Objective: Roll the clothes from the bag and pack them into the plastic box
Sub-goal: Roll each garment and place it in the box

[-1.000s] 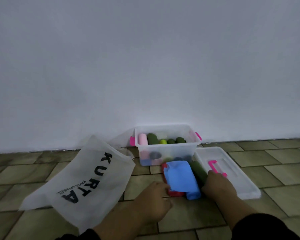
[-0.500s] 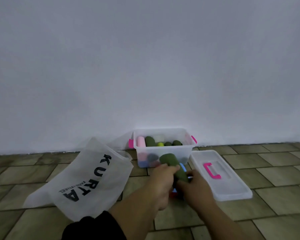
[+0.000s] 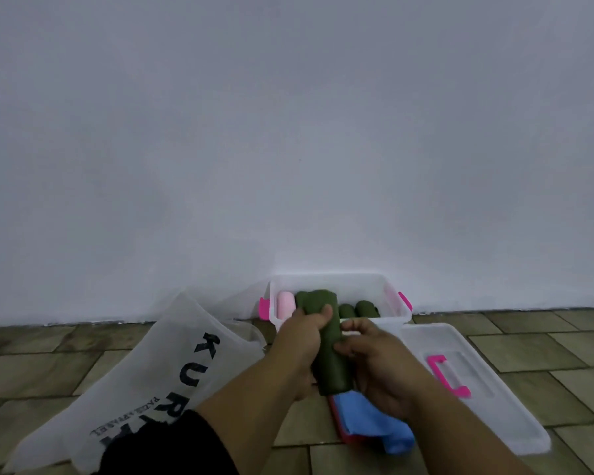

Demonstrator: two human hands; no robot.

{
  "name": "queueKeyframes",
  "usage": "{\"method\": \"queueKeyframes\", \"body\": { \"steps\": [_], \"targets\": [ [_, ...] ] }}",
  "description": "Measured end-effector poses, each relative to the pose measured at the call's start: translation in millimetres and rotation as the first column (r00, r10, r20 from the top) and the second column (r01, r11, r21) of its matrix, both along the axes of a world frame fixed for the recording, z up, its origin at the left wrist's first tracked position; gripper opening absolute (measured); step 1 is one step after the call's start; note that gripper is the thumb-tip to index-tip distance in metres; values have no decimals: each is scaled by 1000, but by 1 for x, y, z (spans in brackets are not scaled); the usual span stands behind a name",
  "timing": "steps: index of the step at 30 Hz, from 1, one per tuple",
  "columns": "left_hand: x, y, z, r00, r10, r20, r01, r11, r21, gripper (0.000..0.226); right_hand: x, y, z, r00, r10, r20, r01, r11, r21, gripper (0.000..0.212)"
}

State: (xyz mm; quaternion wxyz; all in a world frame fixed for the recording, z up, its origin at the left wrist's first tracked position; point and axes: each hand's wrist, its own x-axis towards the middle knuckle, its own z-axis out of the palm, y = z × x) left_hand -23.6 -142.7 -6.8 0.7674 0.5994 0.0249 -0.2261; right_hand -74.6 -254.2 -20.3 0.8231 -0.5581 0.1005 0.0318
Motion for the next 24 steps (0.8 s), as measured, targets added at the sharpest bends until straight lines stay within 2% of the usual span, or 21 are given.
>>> {"method": "queueKeyframes", "body": {
  "steps": [2,4,5,7,8,9,10,11,12,13,14,15,16,18,20,24],
  "targets": [
    [27,-6,14,987,-67,143,42,985,167,40,23,-13,11,999,12,30,-13,999,48,21],
    [54,-9,23,944,-202,260,63,887,458,49,47,-26,20,1000,28,13,-28,997,66,23],
    [67,-10,25,913,-296,279,63,782,620,53,59,-32,22,1000,22,-15,-21,998,59,28],
    [87,-8,21,852,-461,249,-21,444,896,62,80,-47,24,995,-34,-90,35,999,10,33],
    [95,-6,14,849,-482,216,-78,289,954,71,91,-55,22,988,-81,-134,78,996,-30,33],
    [100,-4,6,857,-485,176,-98,182,978,80,102,-63,22,976,-137,-168,122,988,-99,33],
    [103,-3,-4,859,-492,142,-92,124,988,87,115,-72,21,961,-209,-180,169,962,-214,32],
    [105,-2,-14,853,-508,120,-81,98,992,91,127,-79,19,942,-288,-175,202,898,-392,32],
    [106,-2,-24,846,-524,105,-63,96,993,92,138,-85,17,923,-351,-157,191,773,-605,34],
    [107,-2,-31,839,-536,96,-46,106,993,92,147,-86,14,914,-381,-136,129,593,-795,39],
    [109,-2,-36,834,-543,94,-36,118,992,91,154,-84,10,917,-380,-123,44,402,-915,45],
    [111,-1,-38,827,-553,96,-35,119,992,90,159,-78,6,922,-366,-127,-29,261,-965,51],
    [112,-1,-40,822,-562,93,-33,116,993,90,163,-70,0,927,-344,-151,-93,178,-980,57],
    [114,-1,-40,816,-572,89,-23,122,992,90,170,-52,-10,938,-278,-208,-194,79,-978,65],
    [114,0,-41,818,-568,93,-16,140,990,90,173,-41,-14,950,-177,-257,-252,48,-966,63],
    [112,1,-40,816,-570,99,-10,158,987,89,170,-42,1,939,-72,-335,-321,156,-934,54]
  ]
}}
